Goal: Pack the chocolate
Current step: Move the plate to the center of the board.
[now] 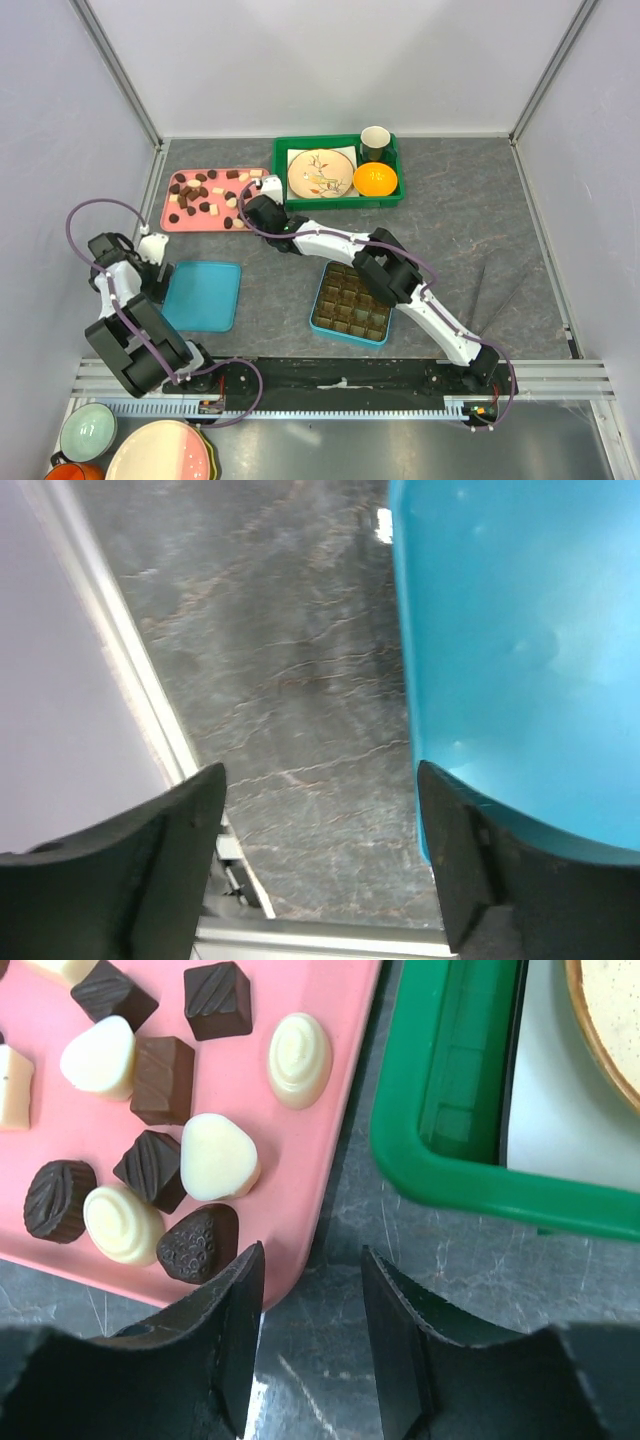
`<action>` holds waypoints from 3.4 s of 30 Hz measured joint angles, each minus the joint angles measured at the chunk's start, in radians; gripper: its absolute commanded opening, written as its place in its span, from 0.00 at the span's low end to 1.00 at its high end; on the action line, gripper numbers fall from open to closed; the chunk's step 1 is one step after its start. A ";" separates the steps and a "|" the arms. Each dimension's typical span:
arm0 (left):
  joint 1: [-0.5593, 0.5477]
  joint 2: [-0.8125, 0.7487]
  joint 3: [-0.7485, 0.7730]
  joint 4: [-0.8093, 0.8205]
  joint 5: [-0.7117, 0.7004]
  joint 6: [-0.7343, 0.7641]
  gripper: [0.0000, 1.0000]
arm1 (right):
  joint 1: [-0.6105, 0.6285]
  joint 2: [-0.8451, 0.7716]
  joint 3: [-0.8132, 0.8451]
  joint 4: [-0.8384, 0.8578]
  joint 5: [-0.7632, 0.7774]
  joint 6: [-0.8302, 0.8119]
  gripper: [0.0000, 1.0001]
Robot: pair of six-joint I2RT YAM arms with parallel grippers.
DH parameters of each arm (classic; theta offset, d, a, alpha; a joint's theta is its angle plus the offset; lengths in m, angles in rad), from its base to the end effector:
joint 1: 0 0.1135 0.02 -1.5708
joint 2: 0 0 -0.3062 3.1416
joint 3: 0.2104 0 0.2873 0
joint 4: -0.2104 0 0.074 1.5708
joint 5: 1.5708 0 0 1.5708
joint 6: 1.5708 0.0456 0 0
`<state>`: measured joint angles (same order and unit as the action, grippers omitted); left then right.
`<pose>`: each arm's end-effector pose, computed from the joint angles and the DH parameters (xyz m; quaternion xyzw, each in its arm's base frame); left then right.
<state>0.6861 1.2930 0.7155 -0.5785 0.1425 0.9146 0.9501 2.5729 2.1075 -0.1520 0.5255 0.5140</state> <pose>0.1992 0.1548 0.1958 0.1258 0.9681 0.0989 0.1930 0.3958 0.5142 0.1403 -0.0693 0.8635 0.1245 0.4838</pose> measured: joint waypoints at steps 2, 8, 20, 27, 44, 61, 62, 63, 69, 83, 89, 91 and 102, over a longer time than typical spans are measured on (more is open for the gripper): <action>0.008 -0.007 0.031 -0.018 0.008 0.000 0.99 | 0.008 0.000 0.008 -0.028 0.010 -0.008 0.49; 0.042 -0.007 0.156 -0.063 0.045 -0.002 0.99 | 0.026 0.000 0.010 -0.048 0.035 -0.014 0.42; 0.065 -0.006 0.240 -0.121 0.106 -0.013 0.99 | 0.081 -0.154 -0.246 -0.023 0.048 0.019 0.33; 0.065 0.001 0.240 -0.126 0.130 -0.028 0.99 | 0.136 -0.283 -0.461 0.012 0.049 0.087 0.33; 0.065 0.194 0.190 0.089 0.015 -0.119 0.99 | 0.244 -0.377 -0.607 0.016 0.048 0.263 0.32; -0.252 0.309 0.192 0.275 -0.129 -0.263 0.99 | 0.227 -0.497 -0.755 -0.024 0.001 0.383 0.44; -0.262 0.330 0.203 0.275 -0.139 -0.272 0.99 | 0.216 -0.507 -0.768 -0.021 -0.009 0.390 0.44; -0.272 0.351 0.217 0.271 -0.143 -0.282 0.99 | 0.205 -0.519 -0.781 -0.019 -0.019 0.396 0.45; -0.299 0.373 0.254 0.236 -0.110 -0.329 0.99 | 0.166 -0.570 -0.825 -0.051 -0.039 0.397 0.50; -0.268 0.145 0.388 0.014 0.019 -0.327 0.99 | 0.129 -0.608 -0.773 -0.272 -0.014 0.272 0.52; -0.253 0.236 0.379 0.072 -0.038 -0.309 0.98 | 0.080 -0.659 -0.760 -0.307 0.002 0.216 0.55; -0.255 0.292 0.360 0.089 -0.057 -0.306 0.98 | 0.055 -0.715 -0.764 -0.324 0.014 0.203 0.55; -0.377 0.376 0.256 0.171 -0.124 -0.299 0.98 | 0.024 -1.039 -0.998 -0.433 0.130 0.243 0.52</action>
<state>0.3092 1.6691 0.9714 -0.4076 0.0181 0.6155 0.9741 1.5341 1.1099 -0.5850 0.6556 0.7570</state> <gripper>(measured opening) 0.981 0.534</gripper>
